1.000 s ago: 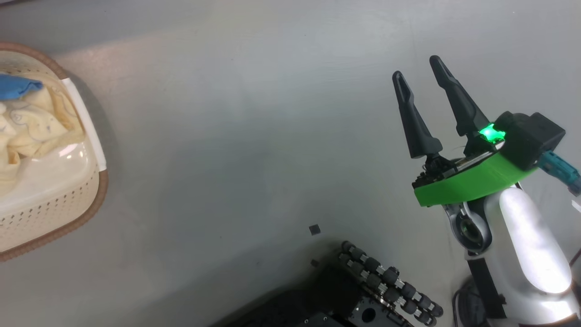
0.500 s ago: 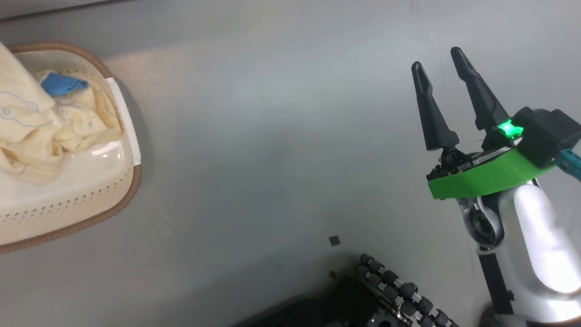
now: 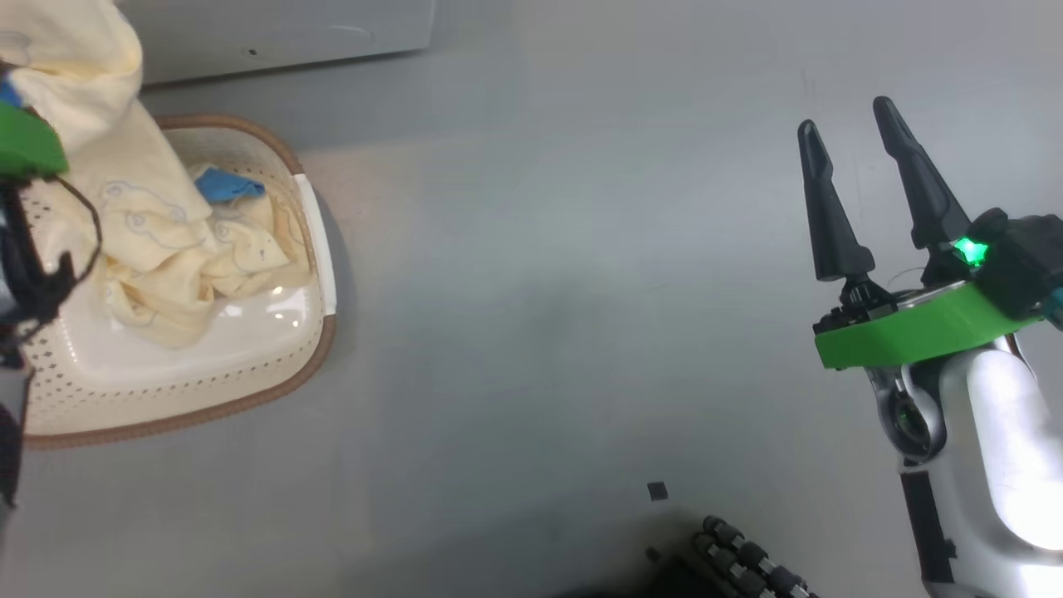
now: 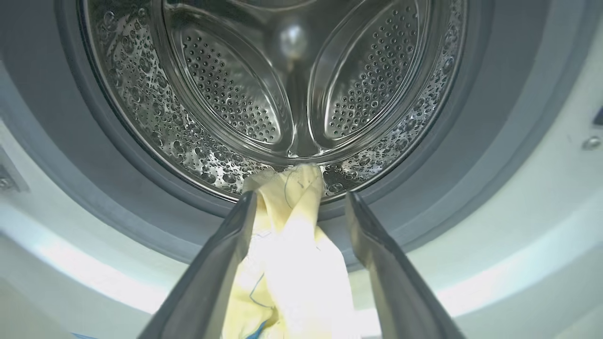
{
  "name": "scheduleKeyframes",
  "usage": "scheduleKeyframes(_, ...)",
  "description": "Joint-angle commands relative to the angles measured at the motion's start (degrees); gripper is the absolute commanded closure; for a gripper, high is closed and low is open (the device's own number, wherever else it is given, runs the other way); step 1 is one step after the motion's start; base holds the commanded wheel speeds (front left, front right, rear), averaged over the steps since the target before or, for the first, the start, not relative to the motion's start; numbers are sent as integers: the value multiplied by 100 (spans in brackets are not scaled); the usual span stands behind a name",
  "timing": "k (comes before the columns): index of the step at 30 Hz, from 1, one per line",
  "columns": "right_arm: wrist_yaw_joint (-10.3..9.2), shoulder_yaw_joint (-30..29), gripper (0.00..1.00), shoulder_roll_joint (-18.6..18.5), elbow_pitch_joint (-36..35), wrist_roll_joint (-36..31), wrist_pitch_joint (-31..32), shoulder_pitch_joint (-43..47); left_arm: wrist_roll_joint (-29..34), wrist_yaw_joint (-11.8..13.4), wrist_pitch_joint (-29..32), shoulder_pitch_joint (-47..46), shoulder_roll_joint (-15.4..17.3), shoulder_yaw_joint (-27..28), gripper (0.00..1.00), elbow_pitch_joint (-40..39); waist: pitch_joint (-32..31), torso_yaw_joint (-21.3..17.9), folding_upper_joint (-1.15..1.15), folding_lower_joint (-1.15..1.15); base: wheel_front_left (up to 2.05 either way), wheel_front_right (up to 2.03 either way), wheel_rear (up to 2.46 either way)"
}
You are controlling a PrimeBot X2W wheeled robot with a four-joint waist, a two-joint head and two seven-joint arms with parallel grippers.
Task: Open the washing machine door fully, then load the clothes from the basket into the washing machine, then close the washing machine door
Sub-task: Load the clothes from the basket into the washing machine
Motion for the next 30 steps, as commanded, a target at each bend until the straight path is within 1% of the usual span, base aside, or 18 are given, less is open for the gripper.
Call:
scheduleKeyframes(1,20,49,0,-50,-179,-54,-21,136,11,422,-68,163,172,175,0,-268,-212,160,0,0,0,0,0)
scheduleKeyframes(7,20,-50,0,-101,-214,-213,90,277,-42,595,-505,1170,-130,99,0,-697,-663,429,0,0,0,0,0)
scheduleKeyframes(12,20,-27,0,-174,-255,-340,217,459,-135,629,-765,1937,-425,-44,0,-886,-1120,646,0,0,0,0,0)
scheduleKeyframes(20,20,43,0,-235,-343,-476,490,785,-279,654,-949,2951,-831,-245,0,-885,-1852,868,0,0,0,0,0)
scheduleKeyframes(25,20,49,0,-227,-440,-509,626,969,-326,609,-949,3259,-908,-377,0,-835,-2080,916,0,0,0,0,0)
scheduleKeyframes(30,20,11,0,-191,-557,-496,686,1087,-310,629,-862,3303,-908,-461,0,-786,-2159,890,0,0,0,0,0)
